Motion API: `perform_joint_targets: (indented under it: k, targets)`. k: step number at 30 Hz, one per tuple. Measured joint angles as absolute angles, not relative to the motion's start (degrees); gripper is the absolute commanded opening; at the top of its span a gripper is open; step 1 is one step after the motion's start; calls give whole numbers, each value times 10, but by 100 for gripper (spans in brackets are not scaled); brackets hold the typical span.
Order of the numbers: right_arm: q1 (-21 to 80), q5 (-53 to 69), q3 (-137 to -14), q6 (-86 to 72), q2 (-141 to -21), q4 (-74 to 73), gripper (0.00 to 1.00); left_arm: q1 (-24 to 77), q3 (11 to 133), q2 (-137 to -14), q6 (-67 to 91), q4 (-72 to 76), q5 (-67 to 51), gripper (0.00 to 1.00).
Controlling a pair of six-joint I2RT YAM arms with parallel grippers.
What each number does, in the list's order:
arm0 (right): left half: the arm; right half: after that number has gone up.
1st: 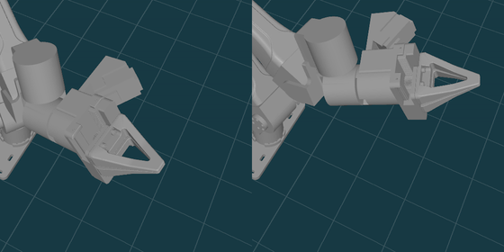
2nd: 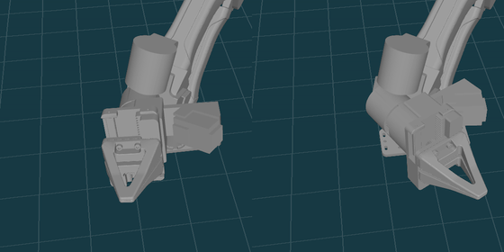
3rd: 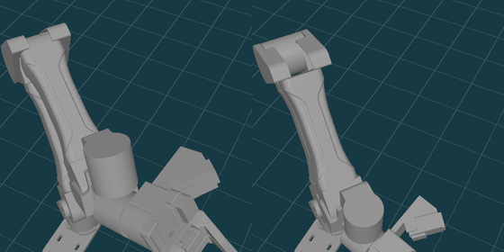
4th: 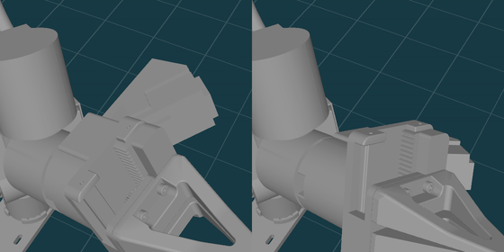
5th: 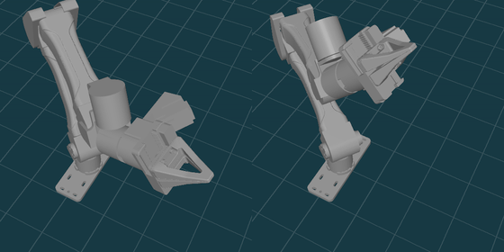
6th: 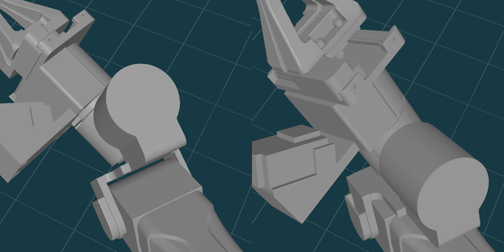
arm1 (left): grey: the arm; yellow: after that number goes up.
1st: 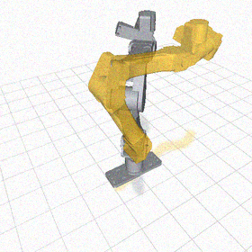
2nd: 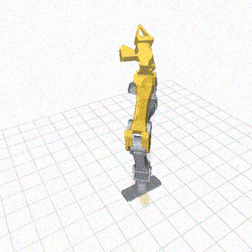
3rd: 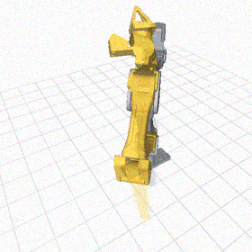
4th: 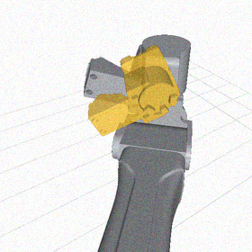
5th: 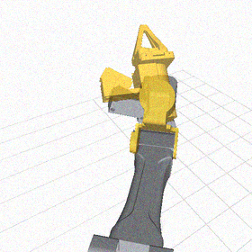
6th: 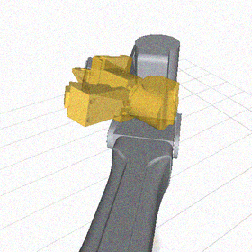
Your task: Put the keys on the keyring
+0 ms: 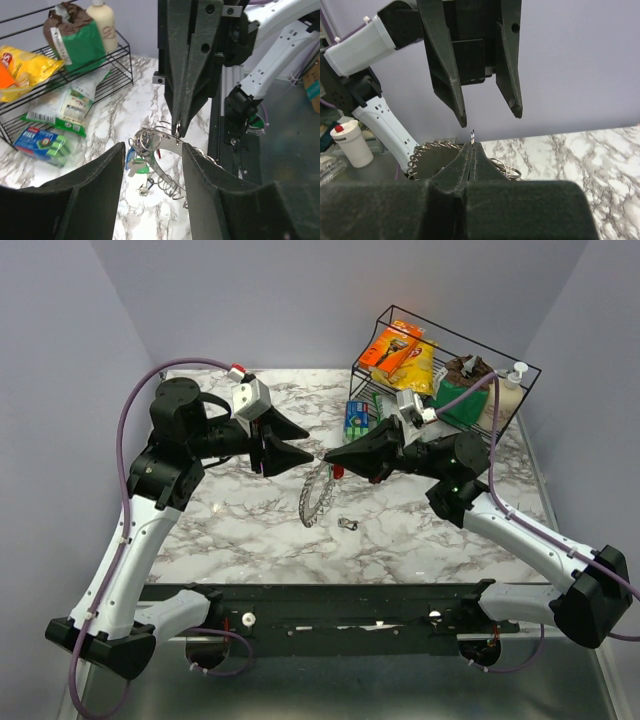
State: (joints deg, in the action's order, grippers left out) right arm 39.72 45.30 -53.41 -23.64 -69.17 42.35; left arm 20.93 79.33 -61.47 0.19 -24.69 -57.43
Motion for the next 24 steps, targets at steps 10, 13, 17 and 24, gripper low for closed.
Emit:
perform_joint_targets:
  k: [10, 13, 17, 24]
  targets:
    - [397, 442, -531, -272, -692, 491, 1, 208, 770, -615, 53, -172, -641, 50]
    - [397, 442, -531, -275, -692, 495, 1, 208, 769, -618, 65, -160, -651, 48]
    - [397, 442, -531, -277, -694, 497, 1, 208, 768, -620, 77, -148, -657, 46]
    - [397, 442, -531, -285, -700, 500, 1, 209, 768, -624, 88, -137, -664, 45]
